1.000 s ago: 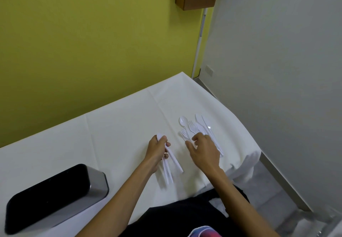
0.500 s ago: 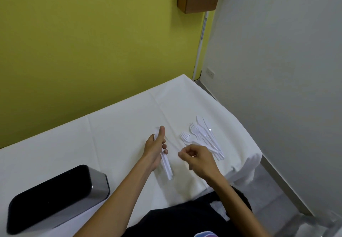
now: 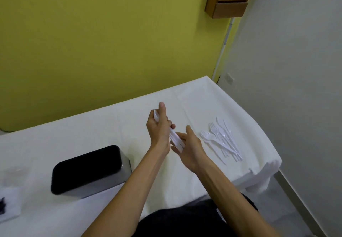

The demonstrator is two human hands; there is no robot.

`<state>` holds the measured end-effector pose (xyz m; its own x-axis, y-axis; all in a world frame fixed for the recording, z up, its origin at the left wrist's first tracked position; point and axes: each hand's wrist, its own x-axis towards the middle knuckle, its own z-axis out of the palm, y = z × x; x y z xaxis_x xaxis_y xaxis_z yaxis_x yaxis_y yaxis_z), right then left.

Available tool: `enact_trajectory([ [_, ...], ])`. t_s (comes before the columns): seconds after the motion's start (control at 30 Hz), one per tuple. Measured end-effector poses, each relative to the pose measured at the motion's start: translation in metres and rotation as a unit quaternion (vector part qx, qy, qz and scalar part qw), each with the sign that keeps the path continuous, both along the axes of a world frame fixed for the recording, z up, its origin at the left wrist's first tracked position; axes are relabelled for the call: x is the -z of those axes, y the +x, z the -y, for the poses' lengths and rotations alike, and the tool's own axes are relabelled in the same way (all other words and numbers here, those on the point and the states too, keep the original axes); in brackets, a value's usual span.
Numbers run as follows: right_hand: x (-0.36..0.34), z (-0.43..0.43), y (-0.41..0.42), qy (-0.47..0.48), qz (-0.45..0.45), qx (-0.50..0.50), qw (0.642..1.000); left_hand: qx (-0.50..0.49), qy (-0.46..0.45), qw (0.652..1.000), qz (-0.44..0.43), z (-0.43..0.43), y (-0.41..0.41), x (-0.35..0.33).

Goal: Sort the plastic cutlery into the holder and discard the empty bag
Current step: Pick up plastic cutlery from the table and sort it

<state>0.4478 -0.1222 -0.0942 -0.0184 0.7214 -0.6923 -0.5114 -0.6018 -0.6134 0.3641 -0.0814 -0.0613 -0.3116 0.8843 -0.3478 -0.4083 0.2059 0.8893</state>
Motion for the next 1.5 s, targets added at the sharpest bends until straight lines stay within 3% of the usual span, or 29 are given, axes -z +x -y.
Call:
enact_trajectory([
  [0.13,-0.029,-0.005,-0.066,0.050,0.010,-0.067,0.996,-0.098,0.051,0.994,-0.008,0.012,-0.078,-0.040],
  [0.23,-0.037,-0.001,-0.102,0.131,0.125,-0.145,0.973,-0.154,0.083,0.984,-0.025,0.026,-0.129,-0.058],
  [0.27,-0.038,0.004,-0.119,0.181,0.192,-0.189,0.946,-0.180,0.092,0.979,-0.038,0.034,-0.151,-0.062],
  [0.37,-0.030,0.019,-0.156,0.332,0.357,-0.304,0.819,-0.232,0.110,0.963,-0.082,0.055,-0.210,-0.065],
  [0.5,0.006,0.036,-0.188,0.441,0.536,-0.372,0.616,-0.262,0.105,0.949,-0.139,0.080,-0.263,-0.047],
  [0.57,0.015,0.038,-0.191,0.444,0.587,-0.354,0.576,-0.259,0.093,0.951,-0.144,0.087,-0.272,-0.036],
  [0.73,0.014,0.039,-0.193,0.443,0.623,-0.332,0.553,-0.265,0.095,0.953,-0.110,0.099,-0.273,-0.034],
  [0.87,0.014,0.040,-0.197,0.436,0.628,-0.326,0.556,-0.279,0.114,0.948,-0.102,0.100,-0.284,-0.038],
  [0.97,0.011,0.041,-0.197,0.439,0.633,-0.319,0.552,-0.239,0.092,0.947,-0.196,0.102,-0.283,-0.019],
  [1.1,0.008,0.042,-0.197,0.440,0.628,-0.327,0.552,-0.069,0.014,0.925,-0.373,0.115,-0.276,0.031],
  [1.27,0.010,0.041,-0.197,0.442,0.628,-0.322,0.553,-0.043,0.001,0.915,-0.401,0.122,-0.277,0.041],
  [1.4,0.014,0.039,-0.195,0.452,0.613,-0.320,0.564,-0.045,0.020,0.877,-0.477,0.119,-0.273,0.028],
  [1.43,0.015,0.039,-0.194,0.457,0.601,-0.318,0.574,-0.045,0.030,0.865,-0.498,0.117,-0.267,0.024],
  [1.5,0.015,0.036,-0.183,0.449,0.554,-0.308,0.629,-0.039,0.065,0.841,-0.535,0.110,-0.244,0.015],
])
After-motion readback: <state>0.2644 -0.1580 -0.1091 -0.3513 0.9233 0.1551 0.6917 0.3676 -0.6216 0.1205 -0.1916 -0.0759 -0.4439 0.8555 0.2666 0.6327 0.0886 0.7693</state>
